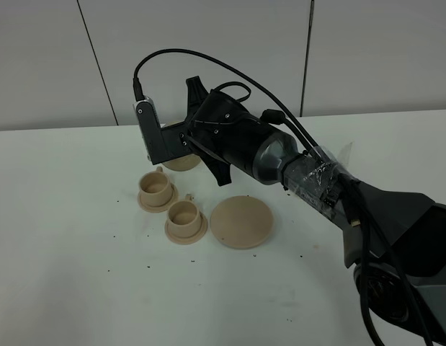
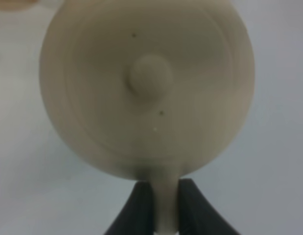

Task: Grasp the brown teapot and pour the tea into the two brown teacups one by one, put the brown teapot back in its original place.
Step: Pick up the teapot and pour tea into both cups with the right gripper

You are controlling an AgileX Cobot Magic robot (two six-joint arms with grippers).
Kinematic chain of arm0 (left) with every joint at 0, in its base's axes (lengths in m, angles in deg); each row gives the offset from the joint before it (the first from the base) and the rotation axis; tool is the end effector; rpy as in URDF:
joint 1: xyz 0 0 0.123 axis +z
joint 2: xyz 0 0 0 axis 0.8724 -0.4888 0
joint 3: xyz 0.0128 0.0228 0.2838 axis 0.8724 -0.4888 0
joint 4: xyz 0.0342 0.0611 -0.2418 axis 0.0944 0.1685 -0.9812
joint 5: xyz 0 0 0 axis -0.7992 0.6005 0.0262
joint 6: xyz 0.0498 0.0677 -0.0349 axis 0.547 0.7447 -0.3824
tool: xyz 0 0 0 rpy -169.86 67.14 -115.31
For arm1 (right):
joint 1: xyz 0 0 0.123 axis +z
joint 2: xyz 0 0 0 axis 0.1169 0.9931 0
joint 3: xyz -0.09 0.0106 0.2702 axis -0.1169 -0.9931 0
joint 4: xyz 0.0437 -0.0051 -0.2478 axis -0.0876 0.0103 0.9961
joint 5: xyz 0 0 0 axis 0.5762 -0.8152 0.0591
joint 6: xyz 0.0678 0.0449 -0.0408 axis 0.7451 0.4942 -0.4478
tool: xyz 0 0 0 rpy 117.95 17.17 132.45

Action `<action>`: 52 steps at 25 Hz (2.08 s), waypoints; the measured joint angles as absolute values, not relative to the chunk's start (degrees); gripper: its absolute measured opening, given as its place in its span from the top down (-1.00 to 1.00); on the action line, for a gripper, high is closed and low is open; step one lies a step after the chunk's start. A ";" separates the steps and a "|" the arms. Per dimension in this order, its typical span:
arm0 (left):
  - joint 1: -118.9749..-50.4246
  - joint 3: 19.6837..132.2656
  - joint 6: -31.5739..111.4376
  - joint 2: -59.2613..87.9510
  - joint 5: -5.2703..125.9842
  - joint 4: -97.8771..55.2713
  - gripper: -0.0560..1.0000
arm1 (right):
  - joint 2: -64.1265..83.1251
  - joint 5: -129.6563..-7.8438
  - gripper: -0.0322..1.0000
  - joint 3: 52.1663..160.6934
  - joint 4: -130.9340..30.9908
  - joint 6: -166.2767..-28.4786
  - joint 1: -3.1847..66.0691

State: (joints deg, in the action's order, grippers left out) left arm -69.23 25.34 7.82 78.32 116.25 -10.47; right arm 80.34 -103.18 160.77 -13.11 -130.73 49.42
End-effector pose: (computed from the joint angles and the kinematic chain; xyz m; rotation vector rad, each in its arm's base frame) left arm 0.0195 -0.0067 0.2790 0.1959 2.1741 -0.1219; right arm 0.4352 0.3603 0.2000 -1.9925 1.3317 -0.6973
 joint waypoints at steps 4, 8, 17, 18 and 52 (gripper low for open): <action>-69.23 25.34 7.82 78.32 116.25 -10.47 0.45 | 80.34 -104.27 0.75 160.77 -12.53 -130.57 49.67; -69.23 25.34 7.82 78.32 116.25 -10.47 0.45 | 80.34 -105.27 0.75 160.77 -12.51 -130.51 49.85; -69.23 25.34 7.82 78.32 116.25 -10.47 0.45 | 80.34 -105.82 0.75 160.77 -12.33 -130.40 51.02; -69.23 25.34 7.82 78.32 116.25 -10.47 0.45 | 80.34 -105.82 0.75 160.77 -12.33 -130.40 51.12; -69.23 25.34 7.82 78.32 116.25 -10.47 0.45 | 79.28 -108.01 0.75 160.77 -8.22 -132.22 52.19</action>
